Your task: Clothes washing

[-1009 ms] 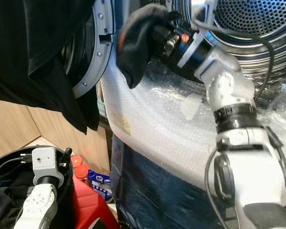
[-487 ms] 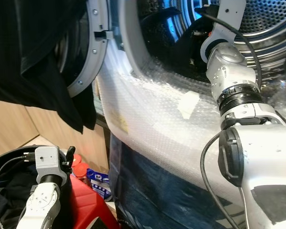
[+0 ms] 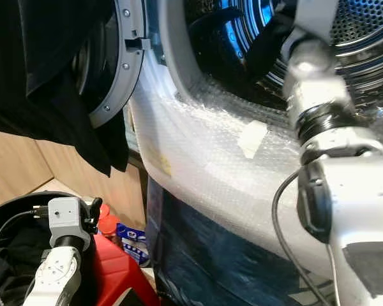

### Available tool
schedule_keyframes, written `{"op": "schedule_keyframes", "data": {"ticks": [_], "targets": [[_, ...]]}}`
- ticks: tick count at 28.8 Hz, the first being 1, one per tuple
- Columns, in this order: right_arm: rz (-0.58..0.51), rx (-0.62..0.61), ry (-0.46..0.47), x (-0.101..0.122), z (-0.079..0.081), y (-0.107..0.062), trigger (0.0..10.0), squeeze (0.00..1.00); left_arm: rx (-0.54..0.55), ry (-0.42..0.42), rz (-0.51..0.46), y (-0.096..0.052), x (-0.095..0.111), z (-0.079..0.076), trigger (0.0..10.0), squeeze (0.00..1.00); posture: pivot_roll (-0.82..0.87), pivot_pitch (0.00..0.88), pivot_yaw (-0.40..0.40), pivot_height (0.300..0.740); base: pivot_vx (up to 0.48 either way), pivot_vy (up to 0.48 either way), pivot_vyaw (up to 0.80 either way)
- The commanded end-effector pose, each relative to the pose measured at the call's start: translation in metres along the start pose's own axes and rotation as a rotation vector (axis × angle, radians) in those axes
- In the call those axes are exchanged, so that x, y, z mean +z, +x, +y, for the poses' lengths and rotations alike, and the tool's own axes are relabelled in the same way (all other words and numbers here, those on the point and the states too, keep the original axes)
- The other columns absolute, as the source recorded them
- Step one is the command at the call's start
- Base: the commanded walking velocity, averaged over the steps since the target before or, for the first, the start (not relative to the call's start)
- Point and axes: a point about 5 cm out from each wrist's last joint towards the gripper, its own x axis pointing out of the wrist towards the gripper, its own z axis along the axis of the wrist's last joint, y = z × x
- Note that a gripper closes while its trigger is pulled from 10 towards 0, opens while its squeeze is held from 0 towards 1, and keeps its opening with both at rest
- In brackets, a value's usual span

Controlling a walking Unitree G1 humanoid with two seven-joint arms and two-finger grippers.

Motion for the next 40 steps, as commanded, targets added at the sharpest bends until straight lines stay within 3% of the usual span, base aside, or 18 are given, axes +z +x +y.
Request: {"op": "schedule_keyframes", "data": {"ticks": [1,9,12,14,15,20,24,26,28,29,34,36,37,38,39,40], "targets": [[0.099,0.06,-0.015,-0.027,0.013,-0.004,10.0,1.0,-0.049,0.012,0.001,-0.002,0.002,-0.008,10.0,0.0,-0.02,0.0,-0.042,0.74,0.0,0.0,0.0],[0.07,-0.047,0.074,-0.02,-0.004,-0.002,10.0,1.0,-0.074,0.016,-0.004,-0.003,0.004,-0.009,10.0,0.0,-0.02,0.0,-0.032,0.74,0.0,0.0,0.0],[0.076,-0.136,0.29,-0.018,-0.018,-0.001,10.0,1.0,-0.077,0.014,-0.003,-0.003,0.005,-0.008,10.0,0.0,-0.01,0.0,-0.023,0.74,0.0,0.0,0.0],[0.082,-0.148,0.31,-0.019,-0.019,-0.001,10.0,1.0,-0.077,0.014,-0.003,-0.003,0.005,-0.008,10.0,0.0,-0.01,0.0,-0.023,0.74,0.0,0.0,0.0],[0.096,-0.187,0.397,-0.021,-0.024,-0.002,10.0,1.0,-0.079,0.013,-0.004,-0.002,0.006,-0.008,10.0,0.0,-0.01,0.0,-0.023,0.74,0.0,0.0,0.0],[0.116,-0.245,0.462,-0.027,-0.029,-0.003,10.0,1.0,-0.091,0.013,-0.003,-0.004,0.008,-0.007,10.0,0.0,0.0,0.0,-0.008,0.74,0.0,0.0,0.0],[0.151,-0.285,0.57,-0.035,-0.03,-0.004,10.0,1.0,-0.097,0.005,0.001,-0.005,0.009,-0.006,10.0,0.0,0.0,0.0,0.002,0.74,0.0,0.0,0.0],[0.127,-0.351,0.638,-0.034,-0.039,-0.005,10.0,1.0,-0.103,0.008,-0.004,-0.005,0.011,-0.006,10.0,0.0,0.01,0.0,0.007,0.74,0.0,0.0,0.0],[0.082,-0.436,0.602,-0.03,-0.052,-0.007,10.0,1.0,-0.128,0.027,-0.015,-0.005,0.013,-0.007,10.0,0.0,0.02,0.0,0.011,0.74,0.0,0.0,0.0],[0.018,-0.488,0.508,-0.021,-0.061,-0.007,10.0,1.0,-0.142,0.02,-0.018,-0.006,0.015,-0.009,10.0,0.0,0.02,0.0,0.015,0.74,0.0,0.0,0.0],[-0.058,-0.479,0.397,-0.007,-0.061,-0.007,10.0,1.0,-0.159,0.018,-0.014,-0.01,0.016,-0.011,10.0,0.0,0.01,0.0,0.027,0.74,0.0,0.0,0.0],[-0.042,-0.431,0.341,-0.009,-0.053,-0.005,10.0,1.0,-0.166,0.016,-0.009,-0.01,0.016,-0.012,10.0,0.0,0.01,0.0,0.029,0.74,0.0,0.0,0.0],[0.019,-0.332,0.258,-0.016,-0.04,-0.003,10.0,1.0,-0.174,0.019,-0.006,-0.01,0.016,-0.014,10.0,0.0,0.01,0.0,0.029,0.74,0.0,0.0,0.0],[0.083,-0.193,0.249,-0.025,-0.022,-0.003,10.0,1.0,-0.179,0.019,-0.006,-0.01,0.016,-0.014,10.0,0.0,0.01,0.0,0.033,0.74,0.0,0.0,0.0],[0.083,-0.193,0.249,-0.025,-0.022,-0.003,10.0,1.0,-0.179,0.019,-0.006,-0.01,0.016,-0.014,10.0,0.0,0.01,0.0,0.033,0.74,0.0,0.0,0.0],[0.114,-0.114,0.263,-0.029,-0.012,-0.003,10.0,1.0,-0.181,0.019,-0.005,-0.009,0.016,-0.014,10.0,0.0,0.01,0.0,0.034,0.74,0.0,0.0,0.0]]}}
